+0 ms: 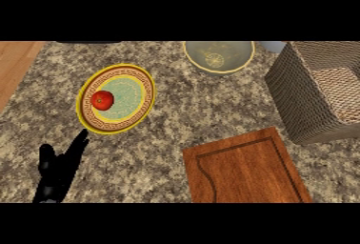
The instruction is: Pick the croissant from the cutting board and place it in the basket
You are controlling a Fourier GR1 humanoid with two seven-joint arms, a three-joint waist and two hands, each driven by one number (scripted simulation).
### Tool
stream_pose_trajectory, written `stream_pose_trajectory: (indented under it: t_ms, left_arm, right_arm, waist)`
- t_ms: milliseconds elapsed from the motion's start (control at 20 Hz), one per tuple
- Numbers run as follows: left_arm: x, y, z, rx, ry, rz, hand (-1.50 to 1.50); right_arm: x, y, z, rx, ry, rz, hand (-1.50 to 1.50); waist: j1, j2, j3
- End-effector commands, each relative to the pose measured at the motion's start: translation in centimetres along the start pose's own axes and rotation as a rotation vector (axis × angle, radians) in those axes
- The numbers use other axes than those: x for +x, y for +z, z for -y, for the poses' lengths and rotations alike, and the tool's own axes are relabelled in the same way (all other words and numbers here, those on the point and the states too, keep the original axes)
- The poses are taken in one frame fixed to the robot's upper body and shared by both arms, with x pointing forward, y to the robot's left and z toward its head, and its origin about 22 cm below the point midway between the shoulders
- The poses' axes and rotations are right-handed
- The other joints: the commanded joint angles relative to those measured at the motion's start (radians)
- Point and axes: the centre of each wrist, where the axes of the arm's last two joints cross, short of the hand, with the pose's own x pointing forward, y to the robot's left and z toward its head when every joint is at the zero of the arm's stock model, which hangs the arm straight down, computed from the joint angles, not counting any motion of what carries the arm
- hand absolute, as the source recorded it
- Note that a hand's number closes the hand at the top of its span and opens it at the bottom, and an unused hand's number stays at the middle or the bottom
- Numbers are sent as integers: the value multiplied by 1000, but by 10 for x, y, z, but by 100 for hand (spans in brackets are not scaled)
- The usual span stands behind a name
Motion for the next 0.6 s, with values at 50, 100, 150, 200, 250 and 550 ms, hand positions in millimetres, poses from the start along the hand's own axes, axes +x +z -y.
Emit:
stream_pose_trajectory:
  t_ms: [50, 100, 150, 200, 250, 550]
  left_arm:
    - [-38, 0, -3, 3, 27, -93, 0]
    - [-20, -17, -1, -12, 5, -105, 0]
    - [-22, -12, 8, 3, 24, -93, 0]
    - [-40, 5, 1, 3, -6, -98, 0]
    - [-18, -5, 3, -3, 6, -89, 0]
    - [-29, 2, 12, -13, 8, -89, 0]
  right_arm:
    - [-30, -14, 1, 2, -31, -11, 150]
    - [-32, -19, -19, 10, -22, -12, 150]
    - [-39, -23, -8, -10, -39, -3, 150]
    - [-48, -18, 7, -6, -12, -20, 150]
    - [-45, -31, -2, 3, -34, -17, 150]
    - [-74, -19, 19, -54, 282, -64, 150]
  waist:
    - [-3, 7, -10]
    - [-4, 9, -10]
    - [-1, 9, -10]
    - [-1, 7, -10]
    - [6, 10, -9]
    - [4, 9, -10]
